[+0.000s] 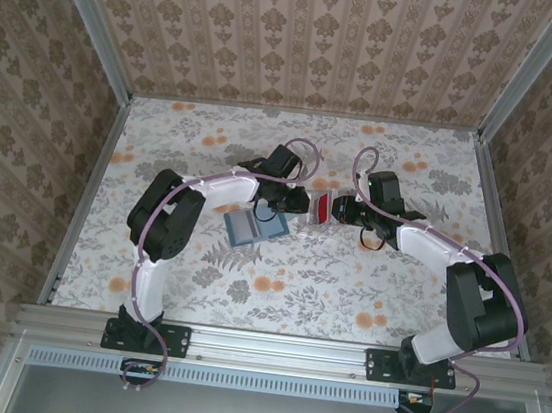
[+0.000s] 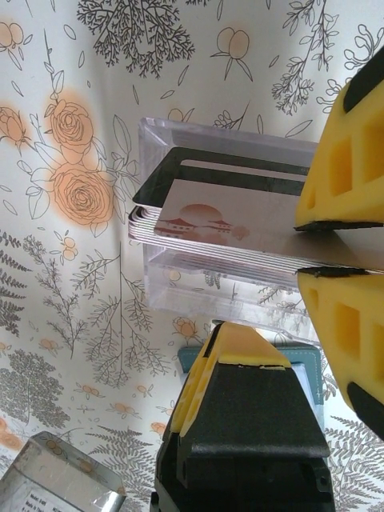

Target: Put the credit cards into the card holder

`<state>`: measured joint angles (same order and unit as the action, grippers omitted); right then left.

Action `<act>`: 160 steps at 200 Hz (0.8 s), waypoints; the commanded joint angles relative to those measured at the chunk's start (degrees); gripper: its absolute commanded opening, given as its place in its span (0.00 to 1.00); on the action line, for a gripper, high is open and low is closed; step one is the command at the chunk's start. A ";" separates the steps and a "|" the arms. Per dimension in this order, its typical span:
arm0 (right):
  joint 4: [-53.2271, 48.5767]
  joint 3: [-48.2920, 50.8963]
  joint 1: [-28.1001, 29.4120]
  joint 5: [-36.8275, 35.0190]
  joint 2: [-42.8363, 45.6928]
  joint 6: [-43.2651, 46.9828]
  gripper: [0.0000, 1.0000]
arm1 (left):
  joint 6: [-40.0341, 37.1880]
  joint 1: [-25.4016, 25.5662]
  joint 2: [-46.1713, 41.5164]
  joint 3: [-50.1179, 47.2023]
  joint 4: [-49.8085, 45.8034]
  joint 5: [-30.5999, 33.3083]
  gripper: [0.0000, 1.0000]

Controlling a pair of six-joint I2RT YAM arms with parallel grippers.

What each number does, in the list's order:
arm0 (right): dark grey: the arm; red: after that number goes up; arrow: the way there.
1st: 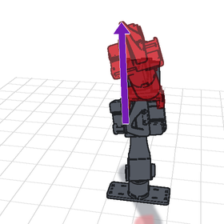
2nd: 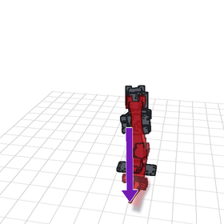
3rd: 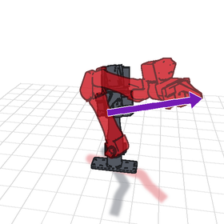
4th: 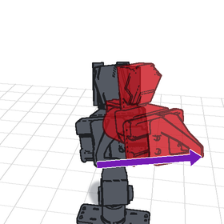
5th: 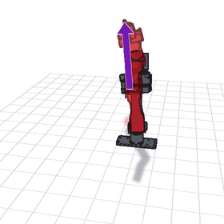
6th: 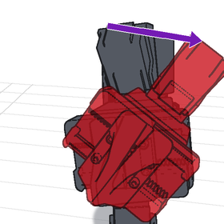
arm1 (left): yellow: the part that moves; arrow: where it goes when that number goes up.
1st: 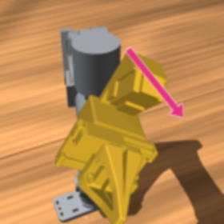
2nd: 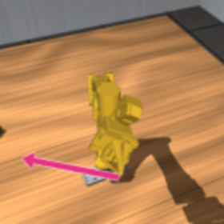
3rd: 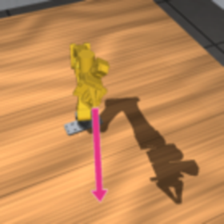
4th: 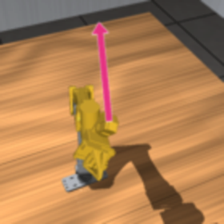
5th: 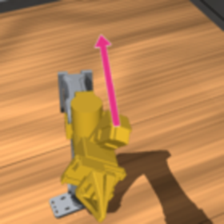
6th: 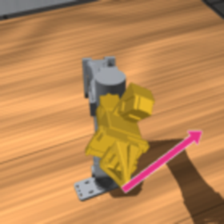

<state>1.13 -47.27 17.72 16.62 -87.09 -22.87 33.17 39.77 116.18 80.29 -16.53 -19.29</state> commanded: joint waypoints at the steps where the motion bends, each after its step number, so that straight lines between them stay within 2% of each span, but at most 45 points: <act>1: 2.20 0.84 0.47 2.38 2.52 -0.66 0.22 | 0.07 0.59 -0.42 0.02 -0.40 0.15 0.21; 97: 3.73 2.59 -0.27 2.19 5.18 -1.70 0.11 | -0.06 0.60 -0.56 0.48 -0.93 0.48 0.21; 160: 7.50 7.33 -1.92 -0.77 12.01 -2.70 0.06 | -0.24 0.64 -0.87 0.83 -1.21 0.82 0.21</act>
<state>4.29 -41.69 15.88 15.31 -78.83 -24.38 33.17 39.77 116.16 80.29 -16.71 -19.07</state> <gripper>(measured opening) 0.079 0.213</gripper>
